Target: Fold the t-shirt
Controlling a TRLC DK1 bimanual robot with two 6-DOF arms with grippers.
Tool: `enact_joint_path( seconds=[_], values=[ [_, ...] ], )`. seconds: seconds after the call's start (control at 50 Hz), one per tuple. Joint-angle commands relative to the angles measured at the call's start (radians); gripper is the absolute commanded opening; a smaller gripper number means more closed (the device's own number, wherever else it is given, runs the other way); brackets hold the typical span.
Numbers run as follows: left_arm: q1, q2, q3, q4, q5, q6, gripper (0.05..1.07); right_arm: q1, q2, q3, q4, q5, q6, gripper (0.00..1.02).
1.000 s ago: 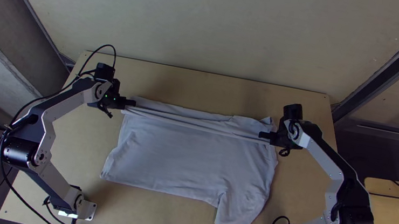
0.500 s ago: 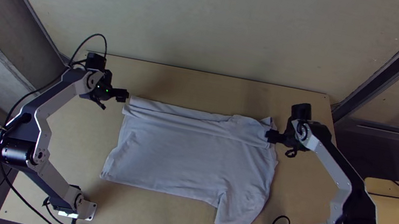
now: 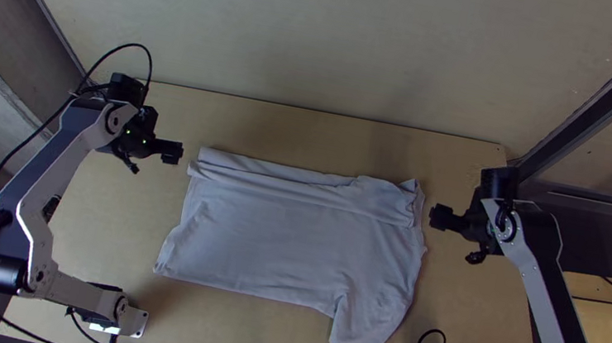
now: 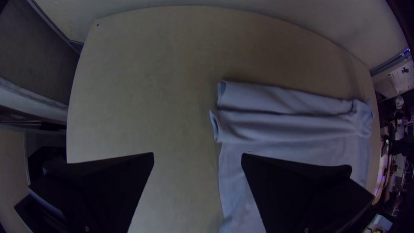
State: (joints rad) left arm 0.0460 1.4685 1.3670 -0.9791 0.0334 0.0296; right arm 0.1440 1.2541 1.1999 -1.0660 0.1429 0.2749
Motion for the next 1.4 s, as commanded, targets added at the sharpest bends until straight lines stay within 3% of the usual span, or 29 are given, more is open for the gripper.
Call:
enact_joint_path(
  seconds=[0.0, 0.14, 0.32, 0.42, 0.48, 0.54, 0.84, 1.02, 1.38],
  values=[
    [-0.005, -0.069, -0.051, -0.096, -0.003, 0.033, 1.03, 0.014, -0.053, 0.009, -0.061, 0.007, 0.033, 0.99],
    [-0.015, -0.152, -0.157, -0.185, -0.003, 0.062, 1.03, 0.032, -0.096, 0.004, -0.144, 0.004, 0.063, 0.99],
    [-0.077, -0.284, -0.355, -0.221, -0.006, 0.121, 1.03, 0.152, -0.140, -0.054, -0.190, -0.006, 0.126, 0.92],
    [-0.120, -0.343, -0.417, -0.250, -0.013, 0.122, 1.03, 0.218, -0.156, -0.072, -0.235, -0.023, 0.242, 0.92],
    [-0.147, -0.379, -0.453, -0.254, -0.013, 0.121, 1.03, 0.216, -0.159, -0.080, -0.261, -0.071, 0.290, 0.92],
    [-0.181, -0.404, -0.480, -0.273, -0.018, 0.115, 1.03, 0.224, -0.154, -0.089, -0.282, -0.100, 0.291, 0.92],
    [-0.242, -0.412, -0.574, -0.314, -0.026, 0.099, 1.03, 0.316, -0.139, -0.166, -0.379, -0.117, 0.308, 0.95],
    [-0.288, -0.361, -0.637, -0.290, -0.096, 0.087, 1.03, 0.335, -0.140, -0.194, -0.381, -0.140, 0.308, 0.95],
    [-0.308, -0.192, -0.637, -0.216, -0.125, 0.023, 1.02, 0.367, -0.142, -0.258, -0.379, -0.175, 0.294, 0.94]
  ],
)
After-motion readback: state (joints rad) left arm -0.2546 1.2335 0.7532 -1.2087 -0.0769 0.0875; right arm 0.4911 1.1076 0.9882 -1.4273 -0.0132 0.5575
